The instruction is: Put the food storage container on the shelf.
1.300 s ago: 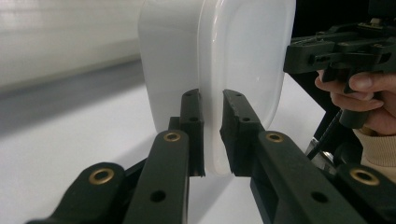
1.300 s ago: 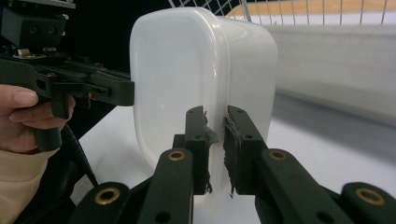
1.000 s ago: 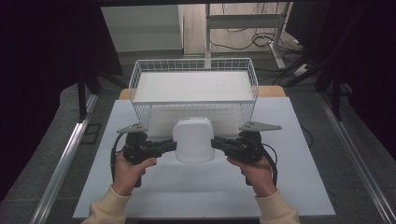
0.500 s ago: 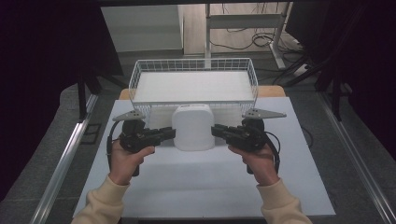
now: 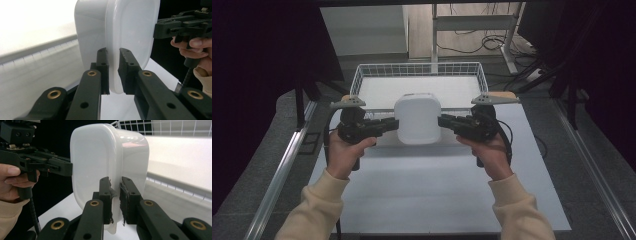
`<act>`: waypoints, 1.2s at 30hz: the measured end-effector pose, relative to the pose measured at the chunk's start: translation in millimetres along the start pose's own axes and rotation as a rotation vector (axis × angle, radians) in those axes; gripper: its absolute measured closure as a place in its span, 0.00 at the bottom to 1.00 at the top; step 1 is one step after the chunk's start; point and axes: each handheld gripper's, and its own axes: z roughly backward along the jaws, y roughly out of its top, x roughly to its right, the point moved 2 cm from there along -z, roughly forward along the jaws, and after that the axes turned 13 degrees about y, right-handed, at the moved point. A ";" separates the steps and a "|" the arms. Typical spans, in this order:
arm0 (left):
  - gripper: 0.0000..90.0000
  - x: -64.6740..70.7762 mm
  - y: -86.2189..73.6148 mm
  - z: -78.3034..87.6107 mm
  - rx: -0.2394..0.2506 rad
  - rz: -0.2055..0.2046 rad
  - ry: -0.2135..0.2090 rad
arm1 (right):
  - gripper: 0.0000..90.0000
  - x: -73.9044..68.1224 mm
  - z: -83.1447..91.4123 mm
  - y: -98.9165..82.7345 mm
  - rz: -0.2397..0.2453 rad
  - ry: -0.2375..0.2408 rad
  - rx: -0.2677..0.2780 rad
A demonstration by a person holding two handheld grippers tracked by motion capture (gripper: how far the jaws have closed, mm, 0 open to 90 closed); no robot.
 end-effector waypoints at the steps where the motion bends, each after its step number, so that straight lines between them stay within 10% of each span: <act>1: 0.88 -1.5 4.6 0.2 0.003 -0.001 -0.001 | 0.89 1.3 -0.7 4.2 -0.002 0.003 0.004; 17: 0.89 -27.8 66.8 -11.7 -0.011 0.020 -0.011 | 0.89 30.6 -11.6 69.7 -0.039 0.018 -0.014; 36: 0.88 -63.5 85.2 -65.2 -0.101 0.176 -0.048 | 0.88 88.5 -30.9 79.0 -0.232 -0.004 -0.041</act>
